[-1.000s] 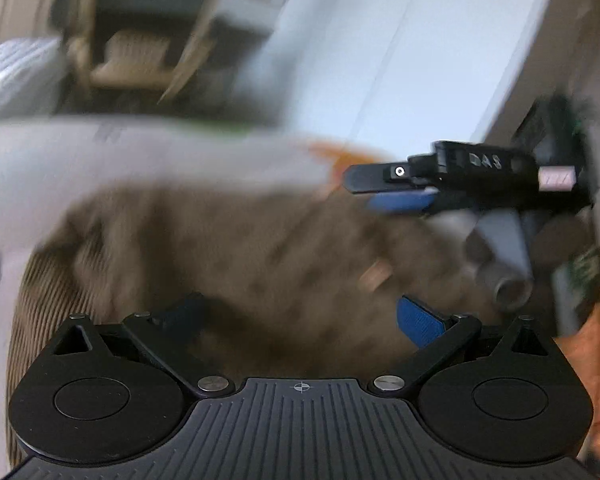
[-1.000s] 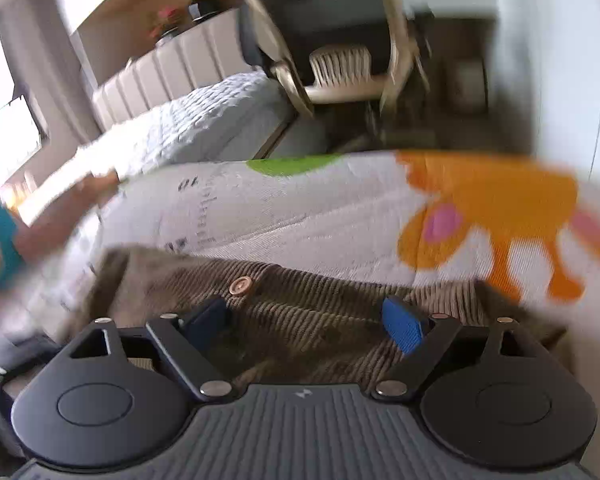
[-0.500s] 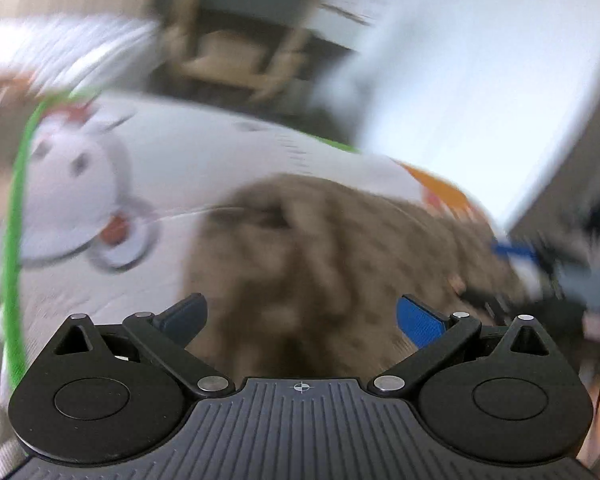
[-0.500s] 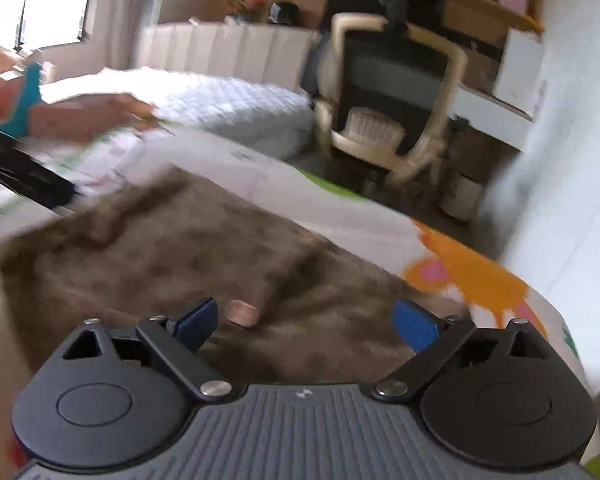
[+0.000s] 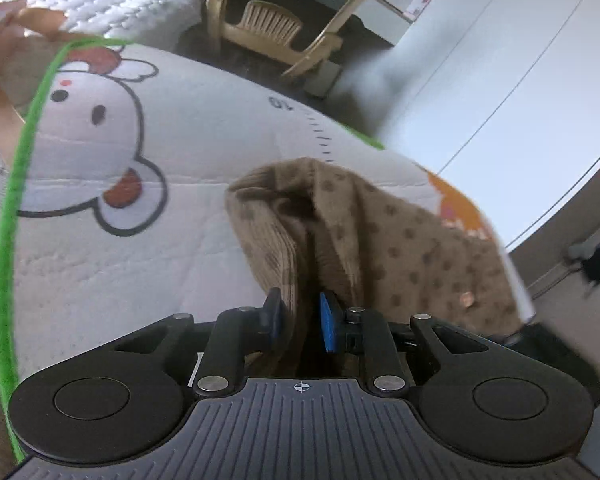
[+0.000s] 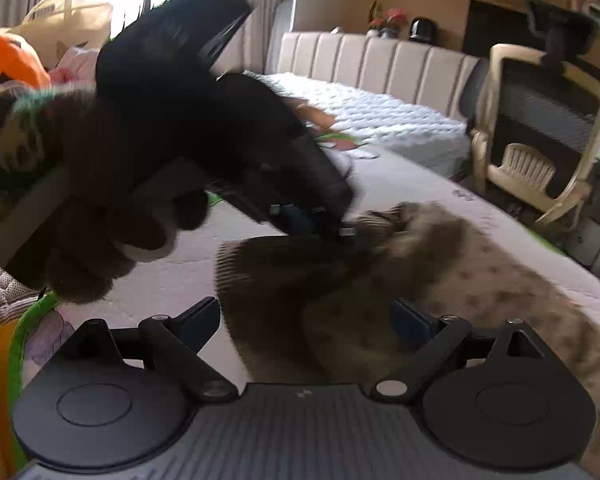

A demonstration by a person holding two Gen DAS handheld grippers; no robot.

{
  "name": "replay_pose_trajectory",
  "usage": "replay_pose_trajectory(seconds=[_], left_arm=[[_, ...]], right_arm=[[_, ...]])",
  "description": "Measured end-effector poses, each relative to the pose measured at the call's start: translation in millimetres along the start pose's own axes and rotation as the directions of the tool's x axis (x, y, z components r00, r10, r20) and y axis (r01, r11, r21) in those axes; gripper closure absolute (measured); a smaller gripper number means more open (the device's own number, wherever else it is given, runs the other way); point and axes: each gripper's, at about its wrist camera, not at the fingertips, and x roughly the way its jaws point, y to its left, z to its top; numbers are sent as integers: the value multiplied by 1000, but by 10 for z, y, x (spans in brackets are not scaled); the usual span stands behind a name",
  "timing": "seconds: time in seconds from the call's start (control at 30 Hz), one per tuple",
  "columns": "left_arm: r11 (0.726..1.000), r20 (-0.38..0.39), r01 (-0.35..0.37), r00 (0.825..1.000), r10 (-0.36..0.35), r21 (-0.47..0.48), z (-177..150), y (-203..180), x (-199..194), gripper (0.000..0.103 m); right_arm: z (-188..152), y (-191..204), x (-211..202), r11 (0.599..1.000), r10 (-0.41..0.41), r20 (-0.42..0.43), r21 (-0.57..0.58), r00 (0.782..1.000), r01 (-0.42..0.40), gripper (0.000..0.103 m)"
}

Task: Fold clothes
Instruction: 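Grasp the dress edge with the left tool while the right tool grasps it too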

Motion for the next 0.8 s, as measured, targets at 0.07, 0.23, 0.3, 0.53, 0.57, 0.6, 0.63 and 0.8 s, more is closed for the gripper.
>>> replay_pose_trajectory(seconds=[0.07,0.23,0.3,0.53,0.57,0.6,0.63,0.8], left_arm=[[999,-15,17,1000,-18,-47,44,39,26,82],[997,-2,22,1000,-23,-73,77,4,22,80],[997,-1,31,1000,-31,-77,97,-14,36,78],[989,71,115,992,-109,-95,197,31,-166,30],[990,83,109,991,-101,-94,225,67,-199,24],[991,93,101,991,-93,-92,252,102,-228,15],[993,76,84,994,-77,-88,257,121,-196,12],[994,-12,81,997,-83,-73,203,87,147,10]], right_arm=[[28,87,122,1000,-3,-5,-7,1000,3,11],[47,130,365,998,-54,-34,-17,998,54,31],[53,79,378,998,-60,-35,12,998,60,46],[29,-242,226,987,-23,-21,160,1000,26,77],[26,-242,221,986,-22,-17,165,1000,25,77],[25,-239,216,985,-21,-13,168,1000,23,77],[28,-223,213,986,-22,-10,166,1000,23,77],[0,-161,150,990,-81,-1,118,997,81,52]])
